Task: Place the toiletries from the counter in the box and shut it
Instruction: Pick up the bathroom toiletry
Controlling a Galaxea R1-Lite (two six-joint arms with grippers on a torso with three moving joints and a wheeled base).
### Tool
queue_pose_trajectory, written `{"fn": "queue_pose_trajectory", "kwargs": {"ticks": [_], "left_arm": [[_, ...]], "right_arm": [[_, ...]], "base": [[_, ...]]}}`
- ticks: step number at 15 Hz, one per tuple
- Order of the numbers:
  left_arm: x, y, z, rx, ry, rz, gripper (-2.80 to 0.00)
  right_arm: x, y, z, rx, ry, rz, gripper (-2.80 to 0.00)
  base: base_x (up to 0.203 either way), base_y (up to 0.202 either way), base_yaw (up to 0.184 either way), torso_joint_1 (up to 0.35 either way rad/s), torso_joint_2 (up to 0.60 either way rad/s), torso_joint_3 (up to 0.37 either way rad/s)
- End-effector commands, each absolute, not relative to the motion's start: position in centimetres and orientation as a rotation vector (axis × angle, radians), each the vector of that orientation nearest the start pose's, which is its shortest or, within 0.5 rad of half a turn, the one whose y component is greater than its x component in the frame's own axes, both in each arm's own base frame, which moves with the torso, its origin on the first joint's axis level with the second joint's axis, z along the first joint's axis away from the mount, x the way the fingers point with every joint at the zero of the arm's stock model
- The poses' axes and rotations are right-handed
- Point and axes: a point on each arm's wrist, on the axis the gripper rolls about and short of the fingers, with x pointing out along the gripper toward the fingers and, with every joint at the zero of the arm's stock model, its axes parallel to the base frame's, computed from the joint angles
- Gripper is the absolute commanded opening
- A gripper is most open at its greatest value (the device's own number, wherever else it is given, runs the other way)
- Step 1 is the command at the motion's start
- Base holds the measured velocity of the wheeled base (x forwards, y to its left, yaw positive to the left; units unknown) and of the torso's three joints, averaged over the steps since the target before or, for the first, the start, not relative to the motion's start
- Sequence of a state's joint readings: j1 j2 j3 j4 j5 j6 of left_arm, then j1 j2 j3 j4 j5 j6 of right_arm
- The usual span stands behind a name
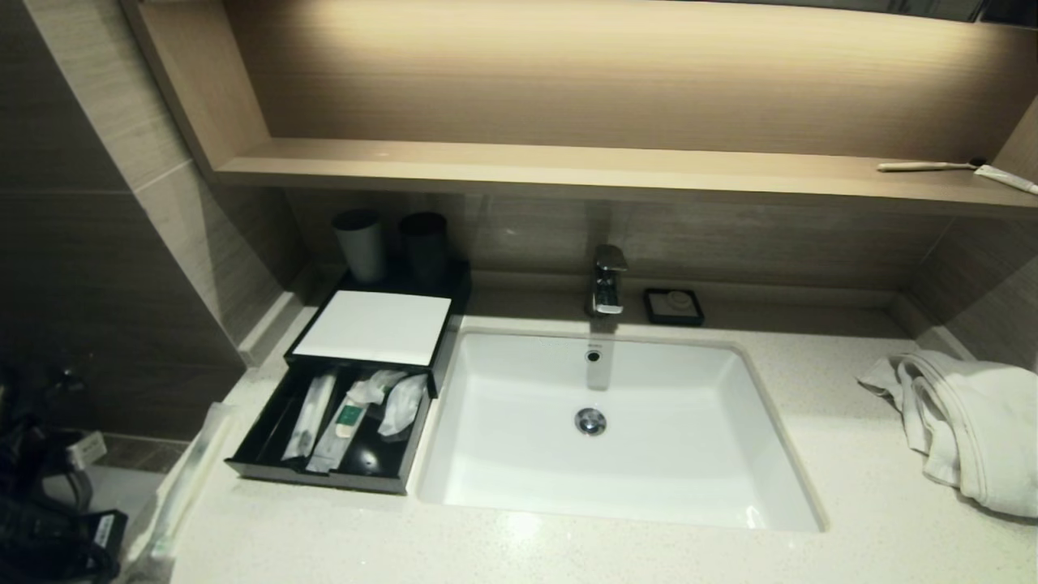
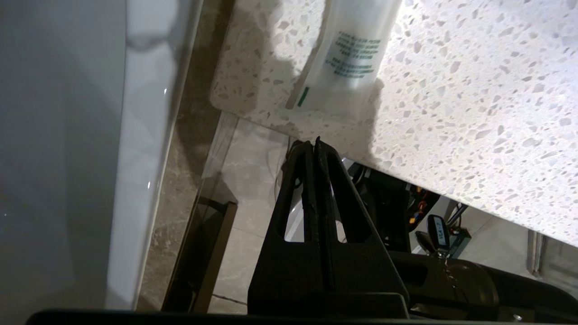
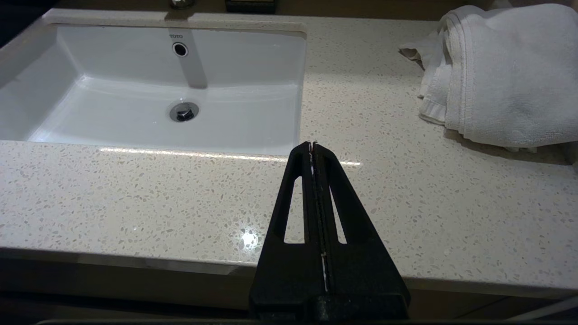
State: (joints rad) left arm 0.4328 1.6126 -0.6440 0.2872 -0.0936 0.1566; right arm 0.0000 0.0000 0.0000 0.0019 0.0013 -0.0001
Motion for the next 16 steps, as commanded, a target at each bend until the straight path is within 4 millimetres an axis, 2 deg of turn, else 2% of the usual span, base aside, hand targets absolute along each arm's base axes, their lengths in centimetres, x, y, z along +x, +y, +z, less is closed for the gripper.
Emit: {"fn": "queue_pose_trajectory", "kwargs": {"ticks": [1,2,10,16], "left_arm": [[18.8,8.3,9.9,-0.19,1.242,0.186,-2.8],[18.7,8.1,9.9,-0.188,1.239,0.181,0.0],[19.5,8.1,10.0,-0.178,1.206,0.16,0.0],[21.3,8.5,9.9,-0.138,1.208,0.122,0.0]], "right_arm": [[-2.3,0.0,7.5,0.0,0.002,0.002,-2.8],[-2.3,0.0,7.5,0.0,0.002,0.003,-2.8],[-2.3,0.0,7.5,0.0,0.002,0.002,-2.8],[-2.3,0.0,7.5,0.0,0.002,0.002,-2.8]], "base": [[0.0,0.0,0.0,0.0,0.0,0.0],[0.0,0.0,0.0,0.0,0.0,0.0],[0.0,0.0,0.0,0.0,0.0,0.0],[0.0,0.0,0.0,0.0,0.0,0.0]]}}
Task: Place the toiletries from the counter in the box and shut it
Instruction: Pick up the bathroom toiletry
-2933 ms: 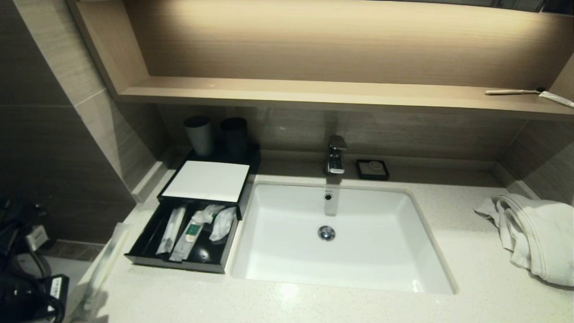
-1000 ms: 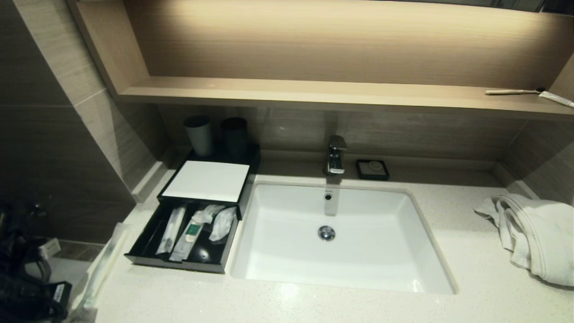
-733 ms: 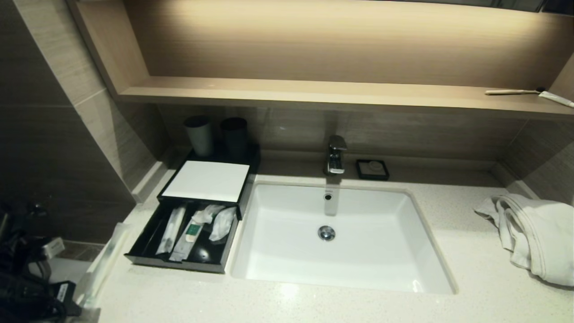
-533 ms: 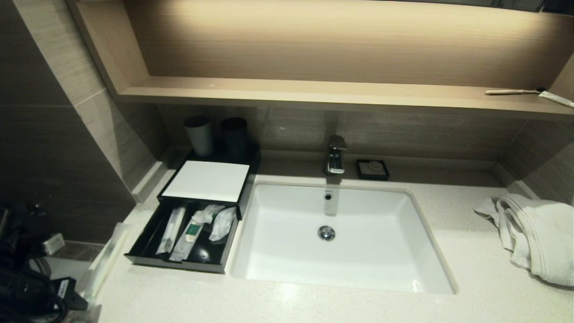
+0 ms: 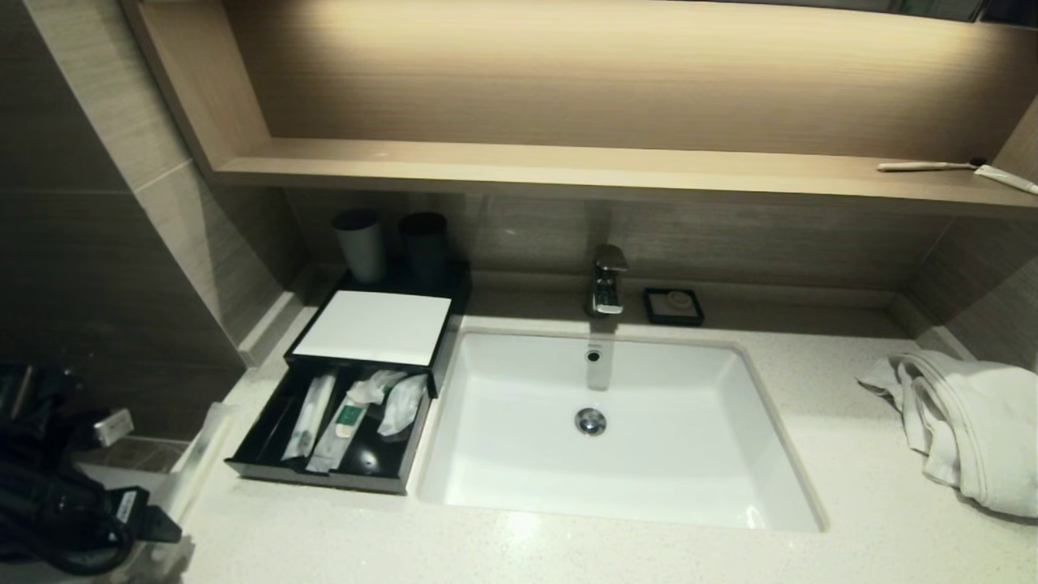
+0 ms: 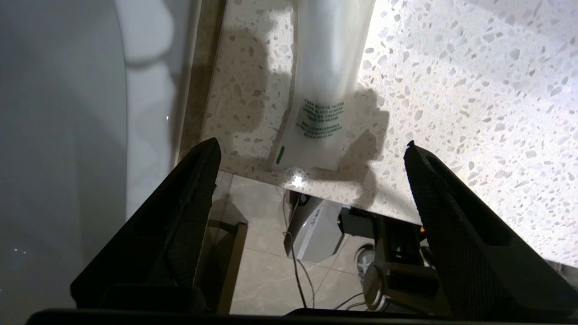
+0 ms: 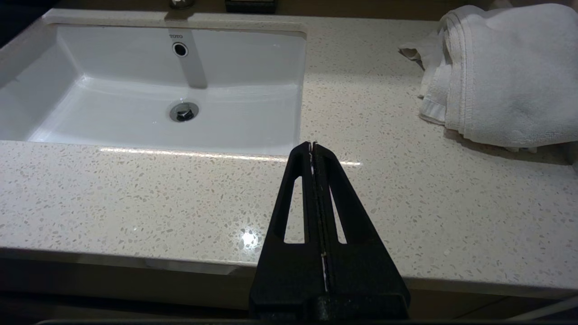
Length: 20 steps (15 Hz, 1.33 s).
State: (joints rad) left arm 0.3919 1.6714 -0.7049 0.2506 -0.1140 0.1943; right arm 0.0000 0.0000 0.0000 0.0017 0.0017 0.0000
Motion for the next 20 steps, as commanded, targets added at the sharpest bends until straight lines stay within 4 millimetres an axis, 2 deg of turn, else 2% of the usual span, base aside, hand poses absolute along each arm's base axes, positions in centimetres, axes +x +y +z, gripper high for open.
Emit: {"fn": "queue_pose_trajectory", "kwargs": {"ticks": [1,6,20], "left_arm": [[21.6,8.6,9.6,-0.141,1.219,0.121,0.0],[22.4,9.0,8.6,-0.141,1.228,0.121,0.0],[23.0,8.7,9.5,-0.128,1.186,0.1,0.0]], "right_arm": [[-2.3,0.0,7.5,0.0,0.002,0.002,-2.8],[-2.3,0.0,7.5,0.0,0.002,0.002,-2.8],[-2.3,0.0,7.5,0.0,0.002,0.002,-2.8]], "base": [[0.0,0.0,0.0,0.0,0.0,0.0],[0.0,0.0,0.0,0.0,0.0,0.0],[0.0,0.0,0.0,0.0,0.0,0.0]]}}
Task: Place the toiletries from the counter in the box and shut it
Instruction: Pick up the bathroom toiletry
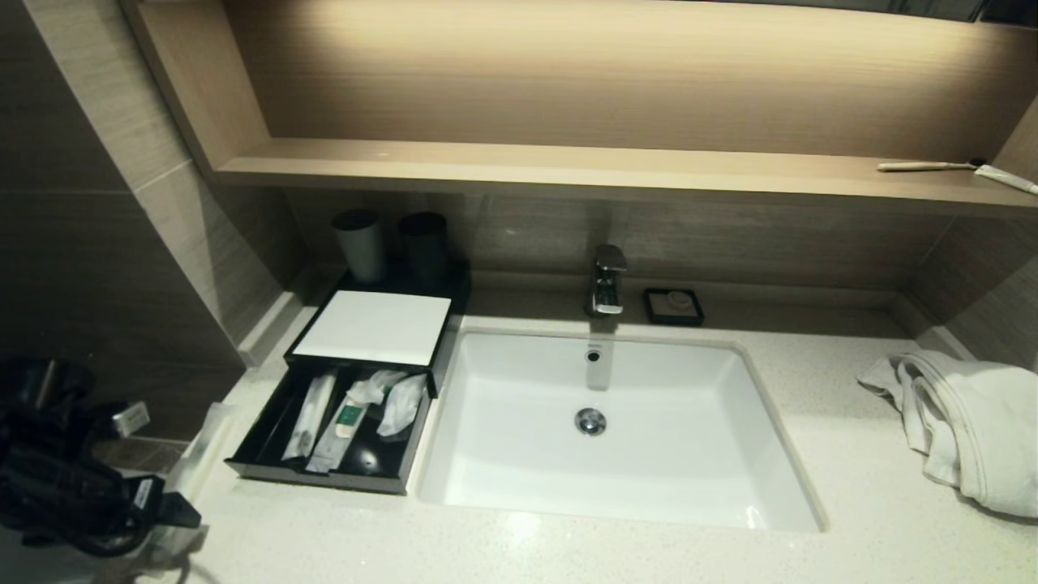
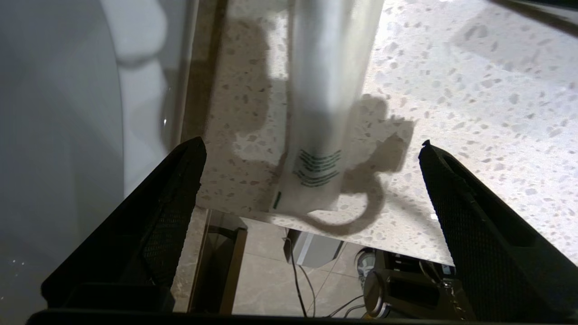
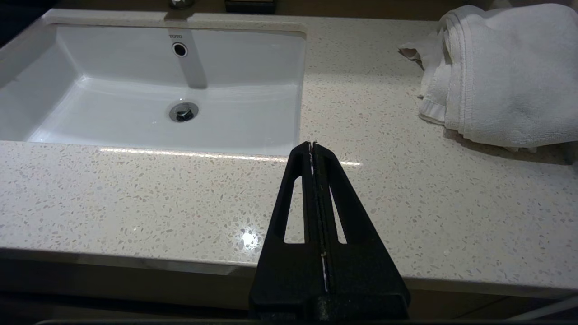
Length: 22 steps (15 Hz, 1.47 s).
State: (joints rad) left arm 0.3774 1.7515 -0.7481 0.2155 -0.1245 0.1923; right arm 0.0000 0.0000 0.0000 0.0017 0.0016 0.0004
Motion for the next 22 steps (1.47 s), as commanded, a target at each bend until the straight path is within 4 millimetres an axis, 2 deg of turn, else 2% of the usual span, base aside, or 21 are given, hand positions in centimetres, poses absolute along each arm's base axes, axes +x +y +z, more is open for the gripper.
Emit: {"fn": "queue_pose_trajectory", "kwargs": {"ticks": [1,5,14,22], "left_arm": [[23.0,8.5,9.5,-0.129,1.186,0.097,0.0],[22.9,7.9,9.3,-0.123,1.203,0.078,0.0],[23.1,7.9,9.3,-0.118,1.204,0.075,0.0],[23.4,8.0,8.5,-0.125,1.233,0.072,0.0]], "right_arm": [[-2.3,0.0,7.5,0.0,0.002,0.002,-2.8],[-2.3,0.0,7.5,0.0,0.002,0.002,-2.8],[-2.3,0.0,7.5,0.0,0.002,0.002,-2.8],[-2.3,0.0,7.5,0.0,0.002,0.003,-2.8]], "base": [[0.0,0.0,0.0,0.0,0.0,0.0],[0.0,0.0,0.0,0.0,0.0,0.0],[0.0,0.0,0.0,0.0,0.0,0.0],[0.0,0.0,0.0,0.0,0.0,0.0]]}}
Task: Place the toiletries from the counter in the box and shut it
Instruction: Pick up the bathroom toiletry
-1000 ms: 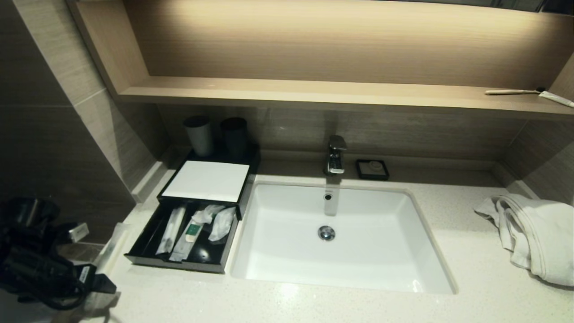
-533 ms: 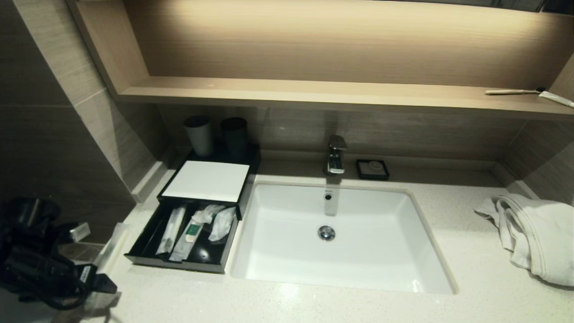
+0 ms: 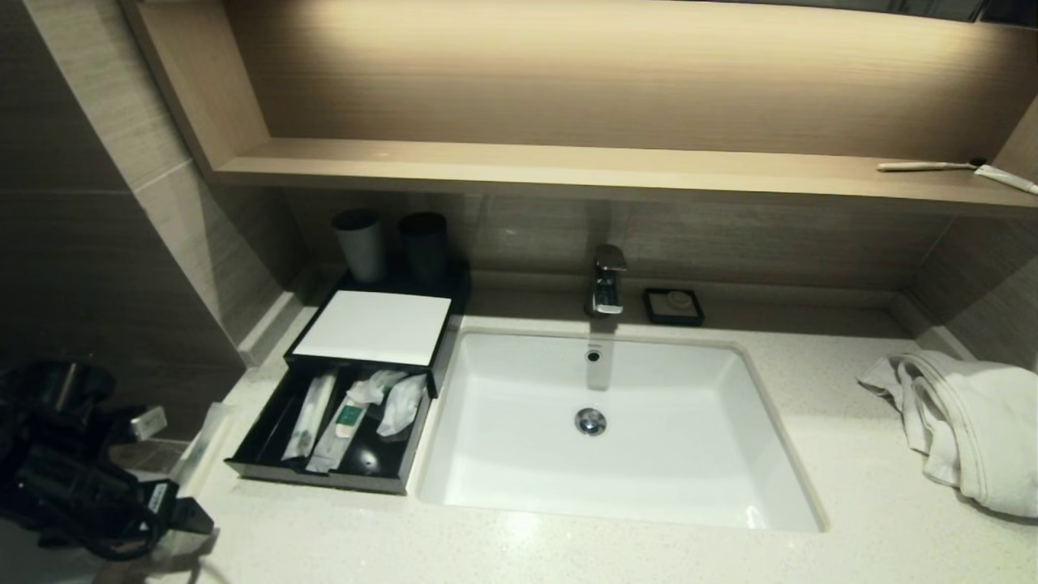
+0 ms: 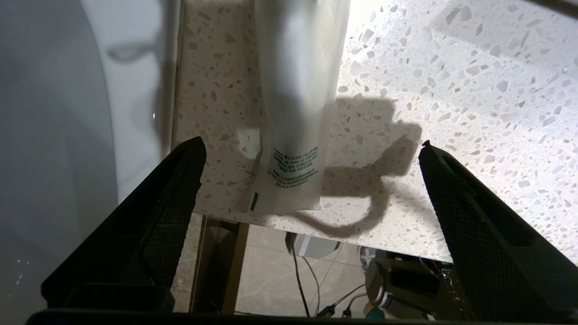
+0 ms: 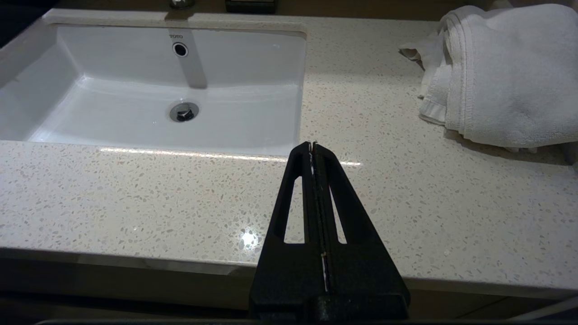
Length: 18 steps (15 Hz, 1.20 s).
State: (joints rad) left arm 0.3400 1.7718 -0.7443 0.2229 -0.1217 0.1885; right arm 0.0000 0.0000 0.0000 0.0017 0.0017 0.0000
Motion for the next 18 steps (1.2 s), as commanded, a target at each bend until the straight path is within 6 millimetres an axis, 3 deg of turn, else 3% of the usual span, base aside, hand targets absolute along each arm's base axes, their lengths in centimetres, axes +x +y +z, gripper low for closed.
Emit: {"fn": "queue_pose_trajectory", "kwargs": {"ticks": [1,13,14,15,18], "left_arm": [[23.54,8.05,8.31,-0.127,1.24,0.071,0.0],[23.93,8.23,7.68,-0.137,1.254,0.072,0.0],[23.94,8.19,7.68,-0.136,1.255,0.07,-1.3],[23.95,8.19,7.64,-0.136,1.256,0.07,-2.8],[24.19,8.28,7.71,-0.137,1.252,0.072,-2.8]], "right_arm": [[-2.28,0.0,7.53,-0.001,0.002,0.002,-2.8],[-2.28,0.0,7.53,0.0,0.002,0.002,-2.8],[-2.28,0.0,7.52,0.0,0.003,0.002,-2.8],[-2.28,0.0,7.53,0.0,0.002,0.002,-2.8],[-2.28,0.01,7.53,0.0,0.002,0.003,-2.8]], "base": [[0.0,0.0,0.0,0.0,0.0,0.0],[0.0,0.0,0.0,0.0,0.0,0.0],[0.0,0.0,0.0,0.0,0.0,0.0],[0.0,0.0,0.0,0.0,0.0,0.0],[0.0,0.0,0.0,0.0,0.0,0.0]]}}
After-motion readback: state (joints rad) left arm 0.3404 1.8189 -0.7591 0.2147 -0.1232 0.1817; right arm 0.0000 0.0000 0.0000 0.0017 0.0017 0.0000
